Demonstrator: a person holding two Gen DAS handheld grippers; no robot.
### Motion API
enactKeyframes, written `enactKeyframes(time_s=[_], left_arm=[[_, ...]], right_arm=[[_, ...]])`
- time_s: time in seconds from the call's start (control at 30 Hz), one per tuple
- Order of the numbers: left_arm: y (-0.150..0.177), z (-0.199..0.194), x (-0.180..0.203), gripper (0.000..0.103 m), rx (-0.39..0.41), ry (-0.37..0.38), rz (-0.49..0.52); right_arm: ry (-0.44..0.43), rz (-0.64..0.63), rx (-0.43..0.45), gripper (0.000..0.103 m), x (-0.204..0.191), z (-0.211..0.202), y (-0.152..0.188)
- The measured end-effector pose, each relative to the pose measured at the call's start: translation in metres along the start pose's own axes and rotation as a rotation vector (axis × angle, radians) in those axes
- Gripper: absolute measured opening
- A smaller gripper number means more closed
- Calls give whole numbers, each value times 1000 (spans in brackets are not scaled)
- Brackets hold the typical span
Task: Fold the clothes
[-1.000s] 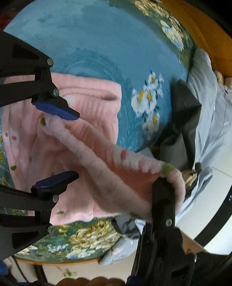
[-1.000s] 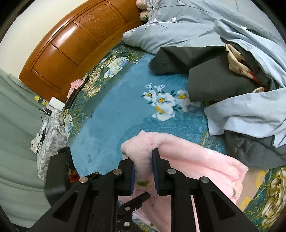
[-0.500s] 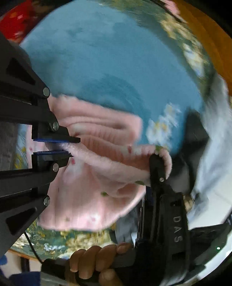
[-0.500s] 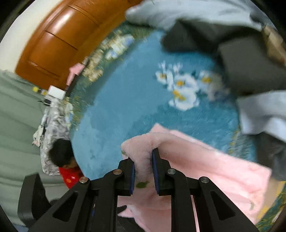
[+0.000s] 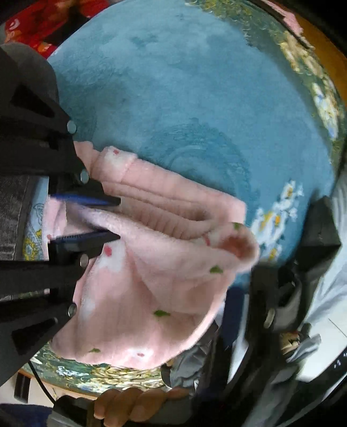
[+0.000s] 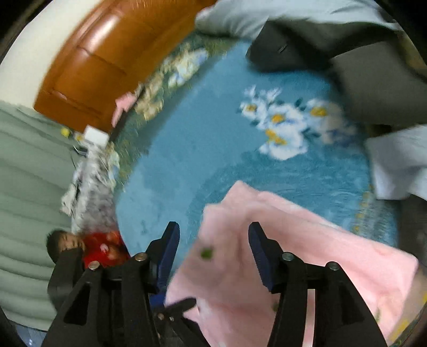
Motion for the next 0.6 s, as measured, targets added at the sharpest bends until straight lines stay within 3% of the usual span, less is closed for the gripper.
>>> enactKeyframes(time_s=[0.03,0.07,0.27,0.37,0.4,0.6], left_arm=[[-1,-2,2,55,13,8,10],[-2,-4,4,59,22,15,17],[-23,-5,15,60,68,35,12],[-39,10,15,66,53,-72,36],[-42,15,10,68,31,-79,31],[-57,39,-30,86,-119,37,-113]], right_arm=[[10,18,26,55,7,-13,8],[26,34,43,55,14,-25,18],[149,134,71,55,61,-80,82],[130,209,60,60,81,-90,117],[122,235,56,70,88,-93,129],[-24,384,39,72,103,-77,182]])
Point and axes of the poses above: each gripper's, at about its wrist camera, not at the fingertips, and z roughly the way its jaws point, x to its right, y to its underside, the point moved 1 cm from there along z, roughly the way its jaws point, and after that the axes turned 13 degrees about -z, right-handed, at the moved point
